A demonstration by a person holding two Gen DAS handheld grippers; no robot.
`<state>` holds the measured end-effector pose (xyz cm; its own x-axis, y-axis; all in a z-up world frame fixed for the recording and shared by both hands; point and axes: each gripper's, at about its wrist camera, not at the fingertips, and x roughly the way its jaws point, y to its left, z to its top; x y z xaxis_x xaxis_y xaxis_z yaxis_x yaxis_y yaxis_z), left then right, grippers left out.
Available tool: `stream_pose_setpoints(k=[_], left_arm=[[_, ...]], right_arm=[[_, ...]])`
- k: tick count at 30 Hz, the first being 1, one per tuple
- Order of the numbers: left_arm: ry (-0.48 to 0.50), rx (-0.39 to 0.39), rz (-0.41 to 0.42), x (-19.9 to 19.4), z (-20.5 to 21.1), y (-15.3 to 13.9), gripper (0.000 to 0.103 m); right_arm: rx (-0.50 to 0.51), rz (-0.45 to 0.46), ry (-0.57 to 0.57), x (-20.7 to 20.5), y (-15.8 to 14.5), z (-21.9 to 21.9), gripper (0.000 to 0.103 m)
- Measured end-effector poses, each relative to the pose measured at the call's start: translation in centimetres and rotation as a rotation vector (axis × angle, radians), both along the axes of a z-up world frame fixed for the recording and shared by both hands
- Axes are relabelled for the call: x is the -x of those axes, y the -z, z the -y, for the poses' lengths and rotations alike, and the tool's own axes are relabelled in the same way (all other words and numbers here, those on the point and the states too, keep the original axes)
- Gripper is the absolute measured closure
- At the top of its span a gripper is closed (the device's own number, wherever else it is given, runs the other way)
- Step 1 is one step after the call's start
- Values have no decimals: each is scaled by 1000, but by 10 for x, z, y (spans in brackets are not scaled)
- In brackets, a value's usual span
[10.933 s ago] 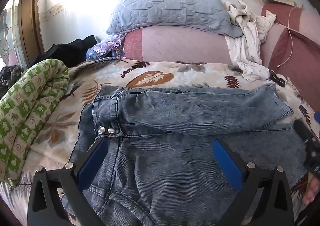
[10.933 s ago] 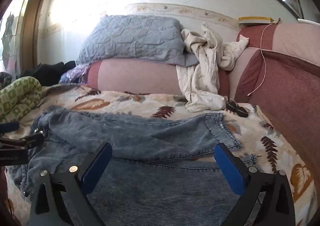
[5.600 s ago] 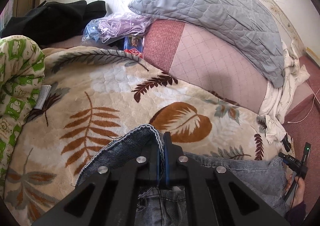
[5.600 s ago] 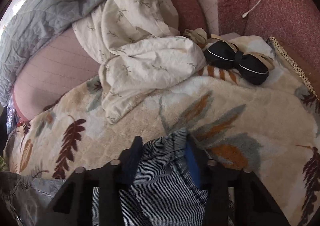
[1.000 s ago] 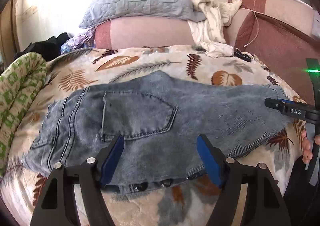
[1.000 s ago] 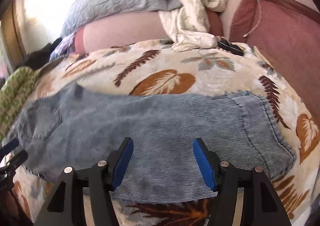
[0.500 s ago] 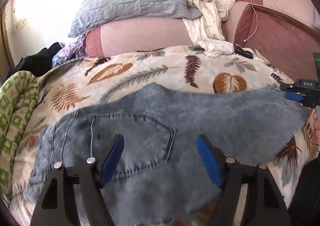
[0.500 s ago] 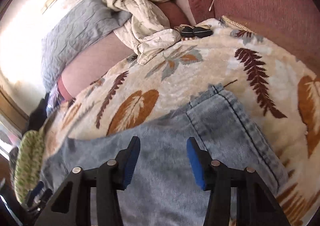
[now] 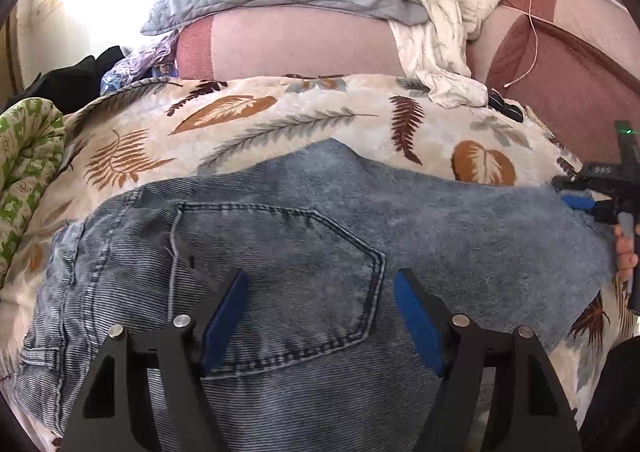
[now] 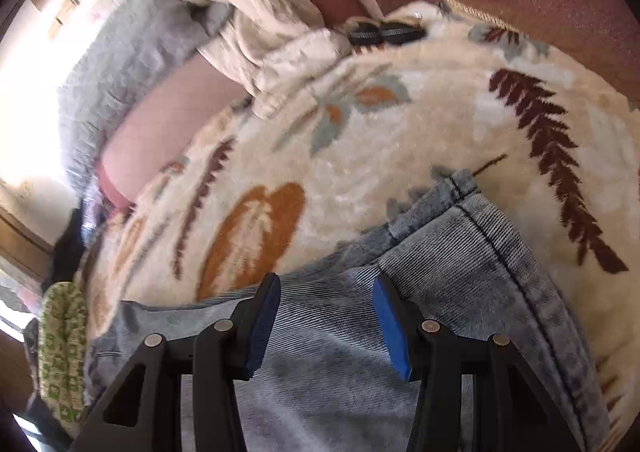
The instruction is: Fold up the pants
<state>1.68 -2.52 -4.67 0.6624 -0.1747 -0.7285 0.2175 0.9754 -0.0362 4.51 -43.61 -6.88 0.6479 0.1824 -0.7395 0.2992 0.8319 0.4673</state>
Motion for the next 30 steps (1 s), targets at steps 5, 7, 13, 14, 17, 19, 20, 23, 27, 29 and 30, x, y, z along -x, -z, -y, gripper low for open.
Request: stream_pose_setpoints(k=[5, 7, 13, 14, 17, 19, 20, 23, 27, 29, 30], left_arm=[[-20, -11, 3, 0, -3, -1, 27], [-33, -8, 11, 0, -6, -3, 27], [-86, -13, 53, 0, -17, -12, 27], [-91, -8, 50, 0, -20, -12, 27], [-121, -12, 40, -1, -27, -11, 27], [-137, -11, 34, -1, -30, -10, 27], [-142, -8, 31, -2, -32, -10, 27], [-150, -10, 24, -2, -33, -10, 27], [-160, -24, 34, -1, -35, -14, 27], [-184, -45, 41, -3, -39, -17, 27], [-201, -57, 42, -4, -43, -19, 27]], right_arm=[[50, -48, -6, -15, 11, -2, 53], [55, -53, -6, -18, 14, -1, 53], [110, -48, 4, -23, 16, -2, 66], [110, -42, 8, -25, 15, -1, 67], [104, -19, 22, -24, 14, 1, 68], [128, -10, 23, -22, 11, -2, 68], [143, 2, 23, -19, 7, -5, 66], [158, 57, 14, -9, -6, -15, 65], [192, 147, -56, 6, -25, -40, 65], [214, 172, -108, 8, -31, -57, 65], [210, 180, -142, 7, -33, -66, 65]])
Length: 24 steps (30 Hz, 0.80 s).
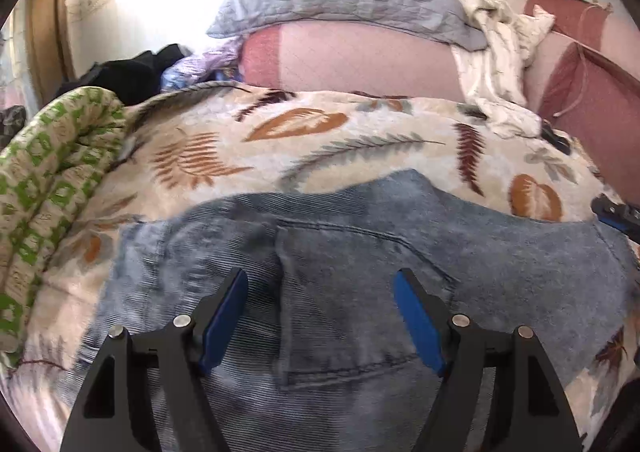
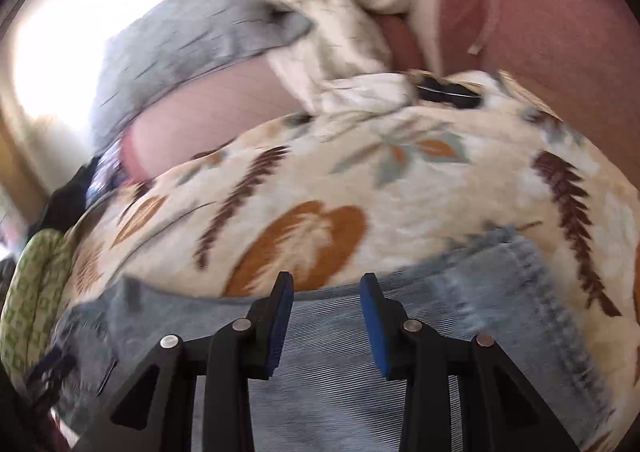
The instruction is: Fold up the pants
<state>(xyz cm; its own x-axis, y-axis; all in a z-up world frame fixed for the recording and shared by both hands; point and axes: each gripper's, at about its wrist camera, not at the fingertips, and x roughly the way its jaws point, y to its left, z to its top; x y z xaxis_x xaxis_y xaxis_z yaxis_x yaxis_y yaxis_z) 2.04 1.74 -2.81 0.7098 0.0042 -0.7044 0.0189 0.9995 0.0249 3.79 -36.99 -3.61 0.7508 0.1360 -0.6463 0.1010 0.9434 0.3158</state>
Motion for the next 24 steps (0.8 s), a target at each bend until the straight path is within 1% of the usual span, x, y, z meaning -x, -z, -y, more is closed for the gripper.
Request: stream_pose_setpoints(k=[4, 6, 9, 12, 14, 16, 18, 20, 24], left_arm=[[-85, -21, -2, -6, -22, -5, 27], [-121, -25, -15, -10, -34, -5, 27], [-166, 0, -64, -17, -50, 0, 27], [-159, 28, -112, -19, -54, 7, 27], [-142, 12, -127, -20, -52, 10, 27], [-121, 14, -147, -20, -50, 12, 27], [-110, 18, -164, -21, -49, 16, 27], [-105, 20, -178, -22, -49, 18, 26], [-98, 11, -201, -27, -49, 25, 26]], right_arm=[[17, -1, -95, -7, 0, -35, 65], [32, -21, -132, -14, 1, -55, 65], [71, -56, -172, -25, 2, -84, 65], [144, -90, -201, -39, 4, -114, 65], [156, -146, -226, -50, 11, -130, 65], [166, -221, -242, -59, 24, -142, 65], [194, -262, -230, -63, 33, -149, 65], [216, -260, -220, -63, 35, -153, 65], [252, -304, -200, -71, 37, -160, 65]])
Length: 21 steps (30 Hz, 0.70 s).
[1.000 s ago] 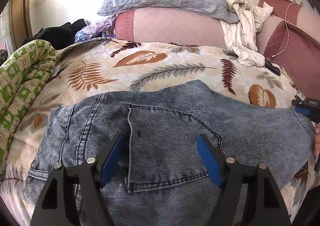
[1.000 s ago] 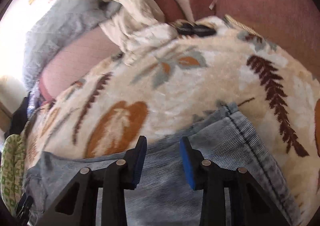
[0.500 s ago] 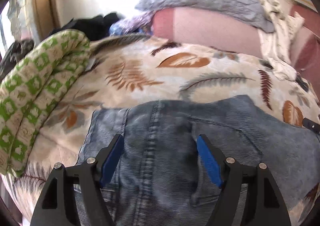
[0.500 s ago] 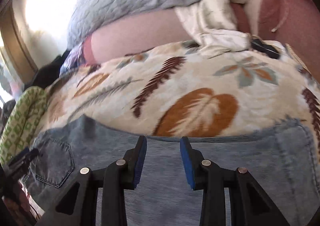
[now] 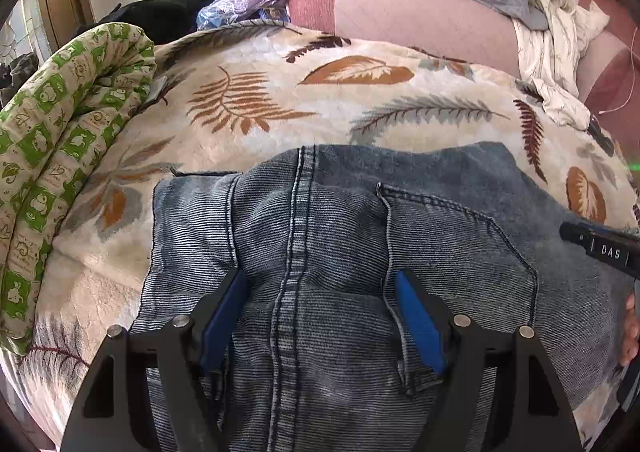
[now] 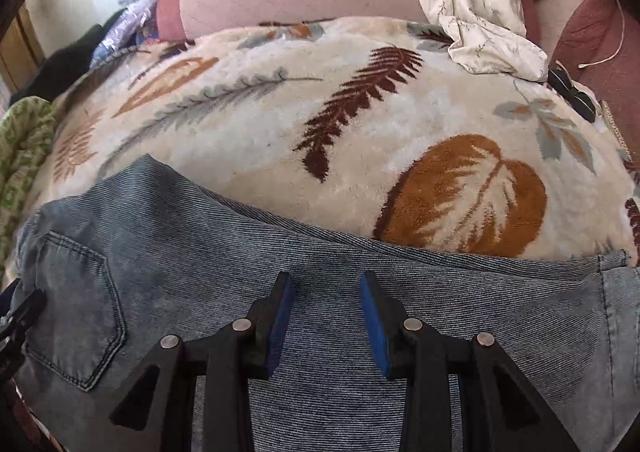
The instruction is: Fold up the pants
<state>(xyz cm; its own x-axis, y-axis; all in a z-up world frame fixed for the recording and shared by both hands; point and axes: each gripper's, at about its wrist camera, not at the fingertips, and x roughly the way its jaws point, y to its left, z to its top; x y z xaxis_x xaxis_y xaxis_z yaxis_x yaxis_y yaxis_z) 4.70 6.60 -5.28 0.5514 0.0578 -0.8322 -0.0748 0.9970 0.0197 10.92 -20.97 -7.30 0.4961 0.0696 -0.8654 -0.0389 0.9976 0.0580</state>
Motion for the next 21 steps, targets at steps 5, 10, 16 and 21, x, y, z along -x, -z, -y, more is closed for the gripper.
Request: stream_pose_setpoints(k=[5, 10, 16, 21], left_arm=[[9, -10, -23, -5, 2, 10, 21], [18, -19, -24, -7, 4, 13, 18], [27, 7, -22, 0, 0, 5, 18], [44, 51, -11, 6, -3, -7, 18]], right_arm=[[48, -31, 21, -4, 0, -6, 64], [77, -48, 28, -8, 0, -10, 64], [24, -58, 2, -9, -12, -1, 64], [11, 18, 0, 0, -40, 6, 64]])
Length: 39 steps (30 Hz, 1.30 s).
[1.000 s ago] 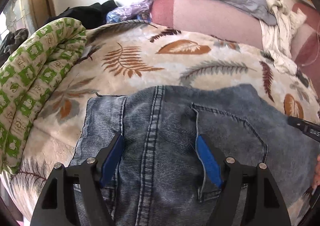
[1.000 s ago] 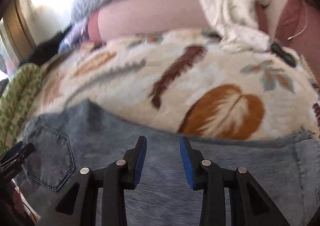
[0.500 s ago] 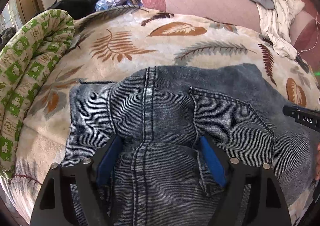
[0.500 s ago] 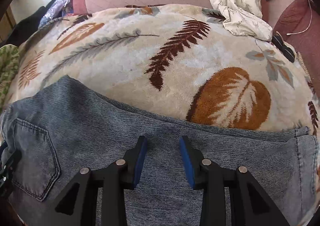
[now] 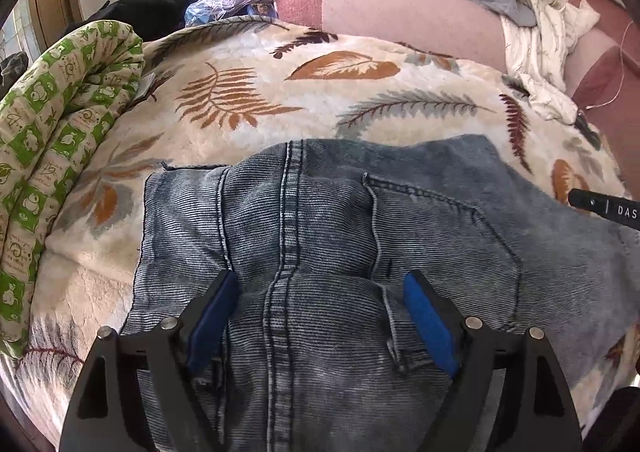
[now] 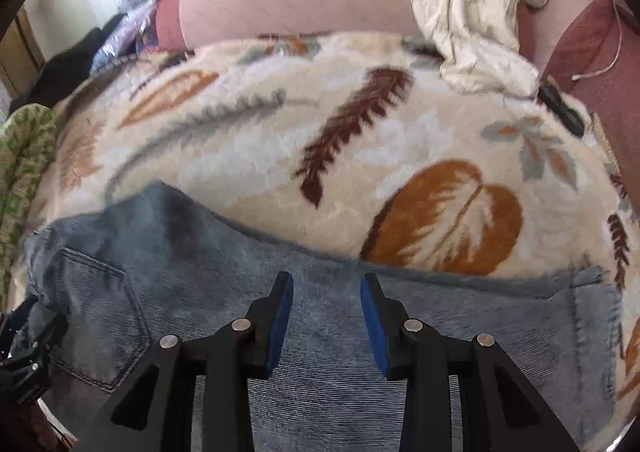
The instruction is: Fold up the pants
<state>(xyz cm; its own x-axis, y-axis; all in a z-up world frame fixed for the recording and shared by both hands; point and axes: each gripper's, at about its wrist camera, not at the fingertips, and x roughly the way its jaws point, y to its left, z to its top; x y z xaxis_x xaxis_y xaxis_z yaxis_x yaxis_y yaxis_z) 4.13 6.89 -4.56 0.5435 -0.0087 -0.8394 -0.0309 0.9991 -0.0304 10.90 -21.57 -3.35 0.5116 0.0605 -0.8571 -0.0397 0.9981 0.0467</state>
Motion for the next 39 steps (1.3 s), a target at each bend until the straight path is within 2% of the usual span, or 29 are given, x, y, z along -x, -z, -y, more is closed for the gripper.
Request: stream_pose_setpoints(k=[7, 14, 21, 31, 32, 33, 34, 35, 39], left_arm=[[0, 44, 22, 3, -6, -11, 18], [9, -3, 64, 5, -8, -21, 18], [-9, 24, 49, 0, -17, -17, 18], [77, 49, 24, 6, 2, -13, 18], [102, 59, 17, 7, 6, -13, 18], [125, 69, 13, 9, 10, -14, 18], [140, 68, 16, 11, 13, -15, 18], [151, 63, 18, 12, 14, -16, 18], [179, 96, 19, 18, 16, -21, 18]], right_arm=[[-22, 42, -49, -8, -33, -9, 64], [-105, 36, -140, -17, -47, -37, 64], [-115, 9, -210, -31, -46, -62, 64], [-151, -52, -259, -57, -27, -91, 64], [-147, -50, -264, -59, -26, -94, 60], [-137, -44, -269, -61, -26, -99, 48], [-132, -35, -271, -62, -26, -102, 41], [-129, -27, -275, -64, -26, -104, 38], [-92, -26, -285, -73, -22, -114, 39]])
